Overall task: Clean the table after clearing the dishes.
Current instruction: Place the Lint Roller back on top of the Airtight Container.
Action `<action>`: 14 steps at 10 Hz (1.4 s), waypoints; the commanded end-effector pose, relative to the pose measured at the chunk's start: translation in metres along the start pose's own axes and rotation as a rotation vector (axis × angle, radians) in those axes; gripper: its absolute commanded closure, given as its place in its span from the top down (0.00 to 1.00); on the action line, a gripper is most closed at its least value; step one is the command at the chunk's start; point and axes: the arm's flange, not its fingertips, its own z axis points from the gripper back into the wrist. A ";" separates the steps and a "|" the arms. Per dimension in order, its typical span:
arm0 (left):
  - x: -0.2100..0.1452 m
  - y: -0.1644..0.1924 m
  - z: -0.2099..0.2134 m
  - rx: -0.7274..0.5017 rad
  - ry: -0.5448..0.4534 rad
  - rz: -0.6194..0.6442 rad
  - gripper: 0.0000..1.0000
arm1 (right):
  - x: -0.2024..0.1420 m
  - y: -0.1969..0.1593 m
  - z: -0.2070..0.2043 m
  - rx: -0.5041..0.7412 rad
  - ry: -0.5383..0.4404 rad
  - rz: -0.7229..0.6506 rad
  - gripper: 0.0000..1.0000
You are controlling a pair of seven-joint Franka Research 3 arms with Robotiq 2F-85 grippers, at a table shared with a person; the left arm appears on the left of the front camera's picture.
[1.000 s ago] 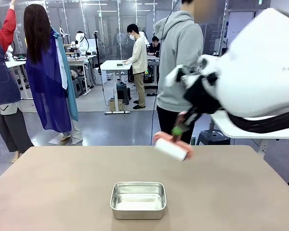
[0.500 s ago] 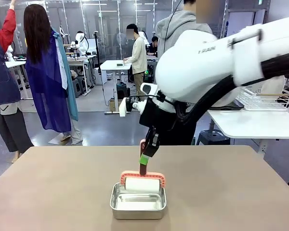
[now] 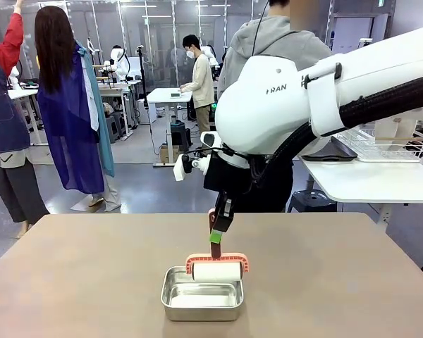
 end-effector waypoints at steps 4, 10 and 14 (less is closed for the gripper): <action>-0.007 -0.001 -0.001 0.011 0.004 -0.008 0.93 | 0.007 -0.007 -0.013 0.023 0.009 0.018 0.22; -0.007 -0.001 -0.001 0.011 0.004 -0.008 0.93 | 0.022 -0.042 -0.036 0.056 -0.029 0.012 0.22; -0.007 -0.001 -0.001 0.011 0.004 -0.008 0.93 | 0.031 -0.073 -0.070 0.113 -0.027 -0.019 0.22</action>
